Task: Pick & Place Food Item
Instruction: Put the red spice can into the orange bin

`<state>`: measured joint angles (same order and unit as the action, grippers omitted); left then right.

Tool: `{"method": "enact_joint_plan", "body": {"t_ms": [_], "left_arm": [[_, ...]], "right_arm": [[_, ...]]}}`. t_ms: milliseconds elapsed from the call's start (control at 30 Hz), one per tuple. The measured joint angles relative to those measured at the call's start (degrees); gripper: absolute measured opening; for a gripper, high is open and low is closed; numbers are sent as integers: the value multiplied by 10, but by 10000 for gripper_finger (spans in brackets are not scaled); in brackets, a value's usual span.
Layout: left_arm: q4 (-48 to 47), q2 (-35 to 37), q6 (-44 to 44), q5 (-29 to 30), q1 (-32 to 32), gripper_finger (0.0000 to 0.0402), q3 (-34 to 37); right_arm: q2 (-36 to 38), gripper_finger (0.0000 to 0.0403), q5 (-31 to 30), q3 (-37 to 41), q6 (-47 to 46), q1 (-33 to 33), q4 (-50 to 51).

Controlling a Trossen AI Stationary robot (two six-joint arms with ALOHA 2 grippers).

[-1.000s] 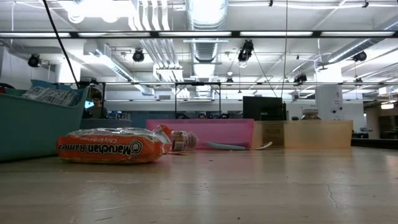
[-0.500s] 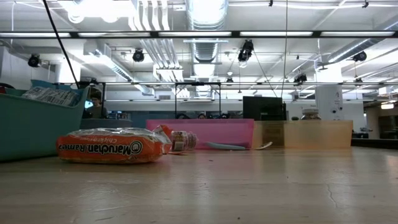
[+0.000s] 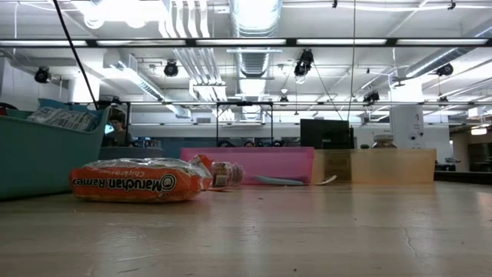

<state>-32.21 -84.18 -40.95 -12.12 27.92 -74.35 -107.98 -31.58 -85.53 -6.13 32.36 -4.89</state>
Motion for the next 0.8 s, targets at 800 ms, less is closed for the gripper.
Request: {"method": "enact_joint_plan", "body": {"t_ms": [800], "left_arm": [[79, 0, 1, -40, 0, 277, 0]], "right_arm": [[-4, 398, 216, -38, 348, -18, -4]]}}
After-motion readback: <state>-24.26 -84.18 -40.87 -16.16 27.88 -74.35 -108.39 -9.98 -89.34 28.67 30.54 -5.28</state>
